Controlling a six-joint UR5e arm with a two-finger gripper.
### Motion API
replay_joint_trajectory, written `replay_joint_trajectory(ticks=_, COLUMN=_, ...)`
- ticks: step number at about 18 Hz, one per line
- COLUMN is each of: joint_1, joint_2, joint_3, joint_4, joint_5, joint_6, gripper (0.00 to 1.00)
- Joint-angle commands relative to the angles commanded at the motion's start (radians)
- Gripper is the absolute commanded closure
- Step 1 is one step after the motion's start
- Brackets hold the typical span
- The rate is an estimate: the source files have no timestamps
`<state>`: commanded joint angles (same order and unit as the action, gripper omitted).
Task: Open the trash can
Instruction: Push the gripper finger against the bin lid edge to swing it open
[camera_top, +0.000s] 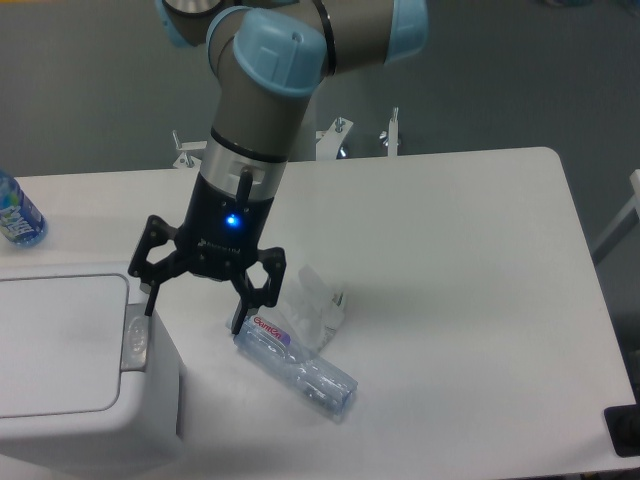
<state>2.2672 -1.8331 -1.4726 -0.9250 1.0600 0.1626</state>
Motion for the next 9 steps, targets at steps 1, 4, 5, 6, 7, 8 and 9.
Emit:
replay_joint_trajectory(ticks=1, joint_1=0.0, joint_2=-0.002, joint_3=-0.002, joint_4=0.0, joint_5=0.0, joint_6=0.0, gripper=0.0)
replay_joint_trajectory(ticks=4, joint_1=-0.003, joint_2=-0.006, joint_3=0.005, joint_4=0.0, joint_5=0.0, joint_6=0.0, gripper=0.0)
replay_joint_trajectory(ticks=5, joint_1=-0.003, joint_2=-0.008, joint_3=0.003, joint_4=0.0, joint_5=0.0, joint_6=0.0, gripper=0.0)
replay_joint_trajectory(ticks=6, joint_1=-0.003, joint_2=-0.008, joint_3=0.003, joint_4=0.0, joint_5=0.0, joint_6=0.0, gripper=0.0)
replay_joint_trajectory(ticks=7, joint_1=-0.003, joint_2=-0.012, joint_3=0.003, joint_4=0.0, joint_5=0.0, joint_6=0.0, gripper=0.0)
replay_joint_trajectory(ticks=8, joint_1=-0.005, joint_2=-0.015, joint_3=0.003, joint_4=0.0, joint_5=0.0, joint_6=0.0, gripper=0.0)
replay_joint_trajectory(ticks=9, joint_1=-0.006, joint_2=-0.017, joint_3=0.003, joint_4=0.0, joint_5=0.0, joint_6=0.0, gripper=0.0)
